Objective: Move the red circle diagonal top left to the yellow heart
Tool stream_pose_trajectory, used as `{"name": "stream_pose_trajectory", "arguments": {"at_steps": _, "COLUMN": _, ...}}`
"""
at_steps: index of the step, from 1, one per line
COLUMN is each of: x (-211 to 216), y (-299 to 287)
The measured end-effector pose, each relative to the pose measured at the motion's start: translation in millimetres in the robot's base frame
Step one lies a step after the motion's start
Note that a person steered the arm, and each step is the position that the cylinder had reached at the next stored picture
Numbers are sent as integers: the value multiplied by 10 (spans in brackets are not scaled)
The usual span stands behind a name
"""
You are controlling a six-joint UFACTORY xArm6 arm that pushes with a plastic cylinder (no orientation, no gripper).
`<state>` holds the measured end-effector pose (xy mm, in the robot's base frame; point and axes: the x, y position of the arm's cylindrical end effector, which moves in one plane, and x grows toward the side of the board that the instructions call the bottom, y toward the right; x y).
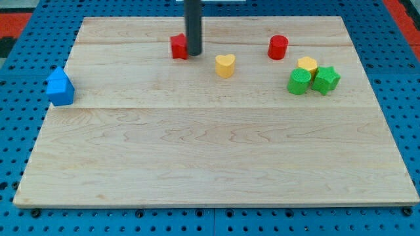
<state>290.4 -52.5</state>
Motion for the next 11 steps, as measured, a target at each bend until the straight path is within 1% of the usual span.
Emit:
{"name": "stream_pose_trajectory", "arguments": {"at_steps": 2, "x": -510, "y": -965}}
{"name": "stream_pose_trajectory", "arguments": {"at_steps": 3, "x": -724, "y": -1330}}
{"name": "stream_pose_trajectory", "arguments": {"at_steps": 4, "x": -737, "y": -492}}
{"name": "stream_pose_trajectory", "arguments": {"at_steps": 5, "x": -752, "y": 912}}
{"name": "stream_pose_trajectory", "arguments": {"at_steps": 6, "x": -728, "y": 1957}}
{"name": "stream_pose_trajectory", "arguments": {"at_steps": 7, "x": -390, "y": 2868}}
{"name": "stream_pose_trajectory", "arguments": {"at_steps": 8, "x": 62, "y": 2559}}
{"name": "stream_pose_trajectory", "arguments": {"at_steps": 9, "x": -14, "y": 1695}}
{"name": "stream_pose_trajectory", "arguments": {"at_steps": 10, "x": -313, "y": 1062}}
{"name": "stream_pose_trajectory", "arguments": {"at_steps": 11, "x": -469, "y": 332}}
